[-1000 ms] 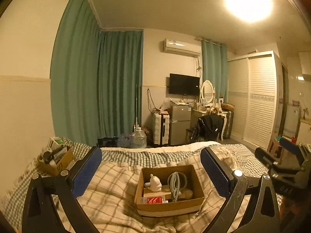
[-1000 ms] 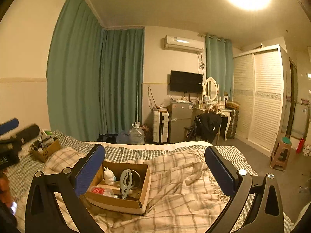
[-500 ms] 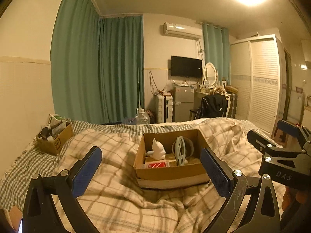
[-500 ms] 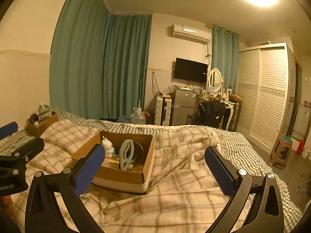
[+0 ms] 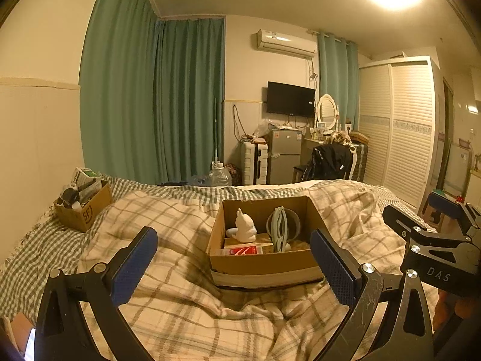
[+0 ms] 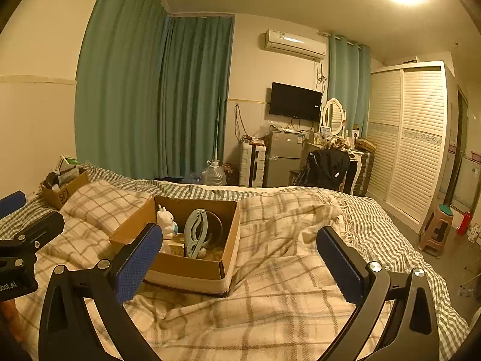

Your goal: Organize objects

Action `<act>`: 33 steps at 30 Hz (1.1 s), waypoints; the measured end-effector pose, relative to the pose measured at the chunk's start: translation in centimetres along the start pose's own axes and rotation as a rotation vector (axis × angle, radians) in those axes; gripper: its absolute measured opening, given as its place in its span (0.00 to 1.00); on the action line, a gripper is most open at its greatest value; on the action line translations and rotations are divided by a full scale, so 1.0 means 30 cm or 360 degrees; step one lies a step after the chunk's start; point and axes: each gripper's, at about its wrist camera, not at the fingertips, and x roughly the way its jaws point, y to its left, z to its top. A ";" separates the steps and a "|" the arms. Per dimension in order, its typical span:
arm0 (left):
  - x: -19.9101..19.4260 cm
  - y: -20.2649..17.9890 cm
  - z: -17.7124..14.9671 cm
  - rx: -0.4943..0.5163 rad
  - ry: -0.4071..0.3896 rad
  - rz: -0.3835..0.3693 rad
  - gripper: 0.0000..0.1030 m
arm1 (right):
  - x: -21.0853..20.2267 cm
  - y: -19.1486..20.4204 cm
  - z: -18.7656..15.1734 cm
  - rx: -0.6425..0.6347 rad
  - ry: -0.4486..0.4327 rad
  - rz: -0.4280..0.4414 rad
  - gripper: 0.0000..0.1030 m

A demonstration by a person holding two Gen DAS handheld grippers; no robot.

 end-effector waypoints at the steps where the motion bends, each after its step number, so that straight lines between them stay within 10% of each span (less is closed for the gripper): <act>1: 0.003 -0.001 0.001 0.0002 0.0002 0.0002 1.00 | 0.000 0.001 -0.002 0.0000 0.0002 -0.0002 1.00; 33: 0.016 0.006 -0.018 -0.0011 0.0044 0.0009 1.00 | 0.010 0.021 -0.009 -0.0005 0.0024 0.0004 1.00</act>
